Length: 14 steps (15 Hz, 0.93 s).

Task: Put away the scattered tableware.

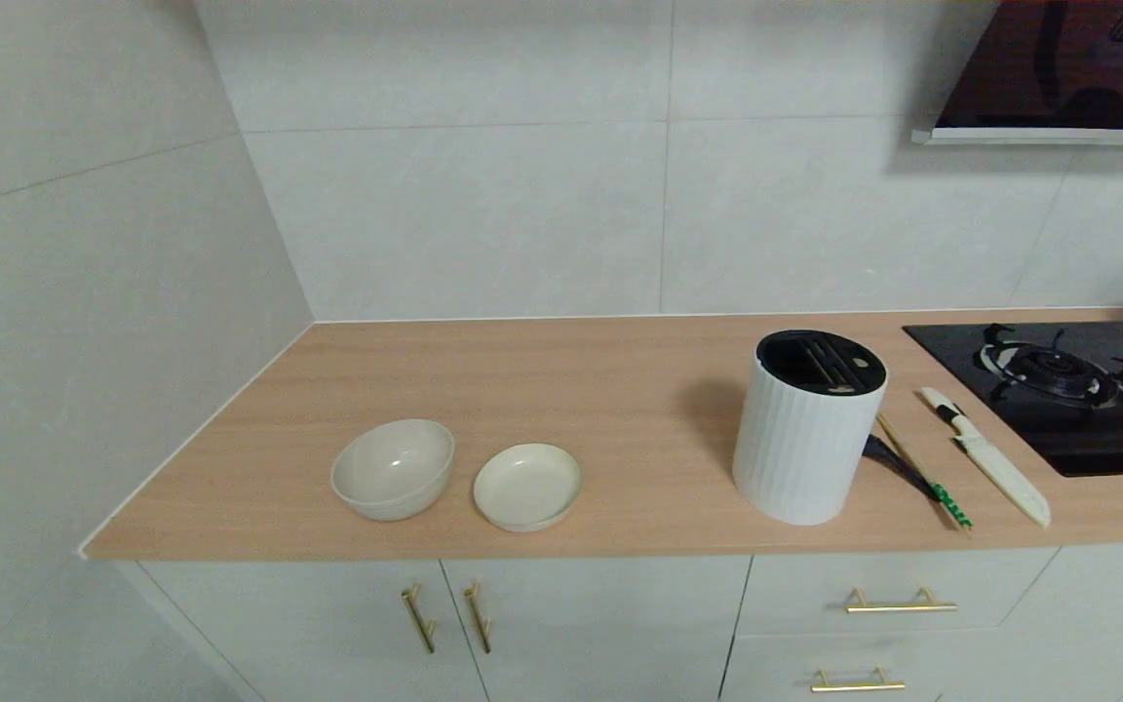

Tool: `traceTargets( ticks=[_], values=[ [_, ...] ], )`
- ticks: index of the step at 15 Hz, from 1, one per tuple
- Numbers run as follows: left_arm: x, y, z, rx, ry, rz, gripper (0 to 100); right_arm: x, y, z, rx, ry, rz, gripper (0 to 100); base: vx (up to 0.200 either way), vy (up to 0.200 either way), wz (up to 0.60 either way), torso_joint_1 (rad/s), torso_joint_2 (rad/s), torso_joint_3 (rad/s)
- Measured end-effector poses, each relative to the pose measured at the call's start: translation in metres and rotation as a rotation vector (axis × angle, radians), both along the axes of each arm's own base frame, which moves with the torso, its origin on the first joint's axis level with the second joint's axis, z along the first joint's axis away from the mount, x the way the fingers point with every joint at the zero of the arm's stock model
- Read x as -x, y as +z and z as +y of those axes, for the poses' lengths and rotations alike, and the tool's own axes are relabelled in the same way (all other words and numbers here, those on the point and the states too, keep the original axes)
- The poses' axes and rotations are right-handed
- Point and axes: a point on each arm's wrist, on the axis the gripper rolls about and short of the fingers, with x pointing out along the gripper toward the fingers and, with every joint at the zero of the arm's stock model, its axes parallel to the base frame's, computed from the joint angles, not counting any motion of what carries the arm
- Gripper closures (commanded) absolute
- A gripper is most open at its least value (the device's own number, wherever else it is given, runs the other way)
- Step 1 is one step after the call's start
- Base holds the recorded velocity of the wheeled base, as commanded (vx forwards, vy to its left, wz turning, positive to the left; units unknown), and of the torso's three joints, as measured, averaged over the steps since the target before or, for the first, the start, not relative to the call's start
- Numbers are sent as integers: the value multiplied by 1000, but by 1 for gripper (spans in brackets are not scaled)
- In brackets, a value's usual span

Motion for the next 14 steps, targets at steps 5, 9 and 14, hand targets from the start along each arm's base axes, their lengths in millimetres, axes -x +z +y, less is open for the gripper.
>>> traceTargets(
  ticks=[5, 9, 14],
  values=[
    [0, 0, 0, 0, 0, 0, 0, 0, 0, 0, 0, 0, 0, 0, 0, 200, 0, 1, 3, 1],
    [0, 0, 0, 0, 0, 0, 0, 0, 0, 0, 0, 0, 0, 0, 0, 200, 0, 2, 5, -1],
    [0, 0, 0, 0, 0, 0, 0, 0, 0, 0, 0, 0, 0, 0, 0, 160, 0, 1, 0, 1]
  ],
)
